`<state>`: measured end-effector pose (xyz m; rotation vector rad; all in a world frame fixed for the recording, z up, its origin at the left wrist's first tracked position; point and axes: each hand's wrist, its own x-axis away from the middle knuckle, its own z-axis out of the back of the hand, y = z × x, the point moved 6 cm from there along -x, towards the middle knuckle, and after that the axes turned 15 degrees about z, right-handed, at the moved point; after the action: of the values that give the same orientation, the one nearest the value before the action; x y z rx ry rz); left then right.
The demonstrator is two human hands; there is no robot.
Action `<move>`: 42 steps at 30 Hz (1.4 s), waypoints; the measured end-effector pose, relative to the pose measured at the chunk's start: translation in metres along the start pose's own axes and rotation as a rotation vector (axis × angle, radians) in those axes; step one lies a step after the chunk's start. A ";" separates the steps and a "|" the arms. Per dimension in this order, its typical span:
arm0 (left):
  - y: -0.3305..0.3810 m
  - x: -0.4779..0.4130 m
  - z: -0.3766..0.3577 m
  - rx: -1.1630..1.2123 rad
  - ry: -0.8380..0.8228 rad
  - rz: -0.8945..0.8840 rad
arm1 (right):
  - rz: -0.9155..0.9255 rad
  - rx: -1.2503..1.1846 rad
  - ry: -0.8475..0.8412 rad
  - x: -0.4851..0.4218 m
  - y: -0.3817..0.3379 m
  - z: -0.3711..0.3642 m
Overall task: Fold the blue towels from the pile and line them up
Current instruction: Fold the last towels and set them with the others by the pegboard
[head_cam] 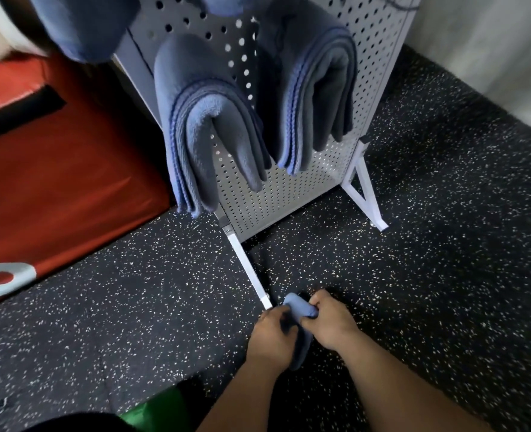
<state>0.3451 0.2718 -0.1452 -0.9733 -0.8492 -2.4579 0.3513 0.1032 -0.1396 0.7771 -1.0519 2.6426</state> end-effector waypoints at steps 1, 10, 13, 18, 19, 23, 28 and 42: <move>0.002 0.004 0.003 -0.002 -0.001 -0.015 | 0.005 -0.024 0.016 0.004 -0.003 0.005; 0.042 0.050 0.028 0.013 -0.049 -0.208 | 0.075 -0.280 0.298 0.035 -0.031 0.070; 0.059 0.071 0.038 0.051 -0.039 -0.283 | 0.141 -0.353 0.391 0.052 -0.048 0.087; 0.084 0.105 0.070 0.074 0.029 -0.351 | 0.249 -0.537 0.454 0.082 -0.075 0.108; 0.088 0.110 0.077 0.103 0.025 -0.347 | 0.275 -0.571 0.460 0.087 -0.080 0.112; 0.102 0.128 0.105 0.237 0.024 -0.380 | 0.383 -0.605 0.484 0.119 -0.104 0.131; 0.117 0.154 0.132 0.299 0.076 -0.458 | 0.440 -0.629 0.499 0.148 -0.118 0.144; 0.145 0.212 0.175 0.291 0.230 -0.571 | 0.543 -0.452 0.681 0.194 -0.152 0.182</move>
<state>0.3589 0.2536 0.1647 -0.3639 -1.5103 -2.7070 0.3144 0.0863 0.1643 -0.5375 -1.6813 2.5368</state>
